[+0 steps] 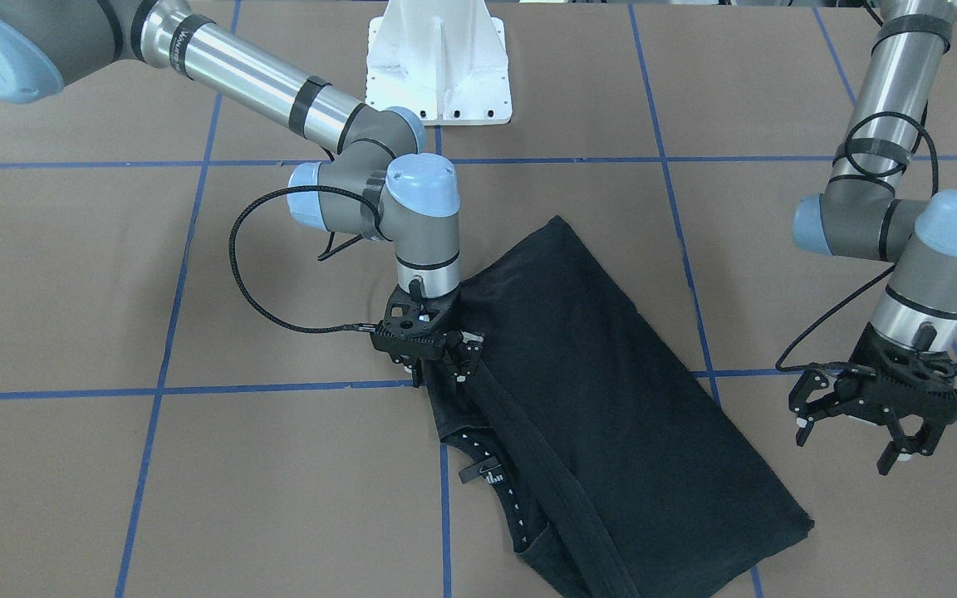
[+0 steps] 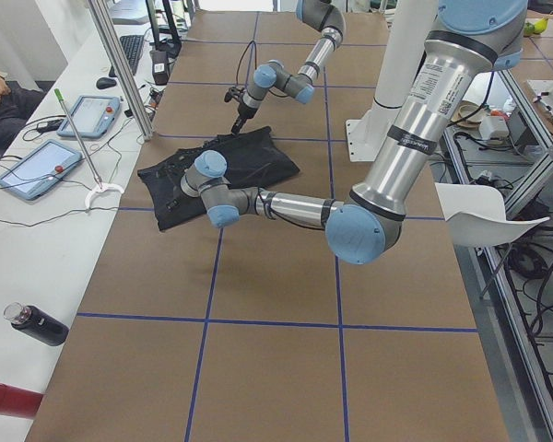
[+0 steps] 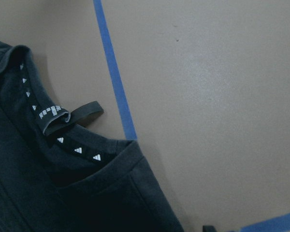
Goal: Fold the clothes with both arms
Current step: 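Move the right gripper over the shirt's collar edge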
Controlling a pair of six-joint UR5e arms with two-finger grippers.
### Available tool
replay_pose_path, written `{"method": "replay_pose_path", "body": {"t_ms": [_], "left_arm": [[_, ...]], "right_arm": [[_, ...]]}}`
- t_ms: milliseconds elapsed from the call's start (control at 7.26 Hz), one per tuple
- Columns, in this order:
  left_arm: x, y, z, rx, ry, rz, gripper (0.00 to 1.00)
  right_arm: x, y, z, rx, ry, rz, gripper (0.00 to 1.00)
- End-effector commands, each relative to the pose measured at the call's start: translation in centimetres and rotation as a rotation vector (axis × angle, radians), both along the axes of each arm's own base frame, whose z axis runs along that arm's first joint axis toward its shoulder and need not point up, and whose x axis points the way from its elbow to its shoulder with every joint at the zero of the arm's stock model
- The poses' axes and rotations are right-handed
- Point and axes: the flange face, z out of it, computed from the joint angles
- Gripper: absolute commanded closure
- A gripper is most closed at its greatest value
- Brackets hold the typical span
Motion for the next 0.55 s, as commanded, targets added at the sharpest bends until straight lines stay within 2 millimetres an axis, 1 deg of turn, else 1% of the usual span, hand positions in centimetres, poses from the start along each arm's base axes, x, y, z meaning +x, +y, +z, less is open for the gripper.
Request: {"method": "replay_pose_path", "body": {"t_ms": [0,138,275,413], "left_arm": [[0.04,0.03,0.02,0.000,0.000,0.001,0.00],[0.04,0.03,0.02,0.000,0.000,0.001,0.00],[0.04,0.03,0.02,0.000,0.000,0.001,0.00],[0.04,0.03,0.02,0.000,0.000,0.001,0.00]], "right_arm": [[-0.10,0.03,0.34,0.006,0.011,-0.007,0.49],[-0.12,0.02,0.09,0.006,0.008,-0.006,0.63],[-0.28,0.21,0.08,0.007,0.008,-0.008,0.74],[-0.35,0.31,0.21,0.006,0.010,-0.009,0.75]]}}
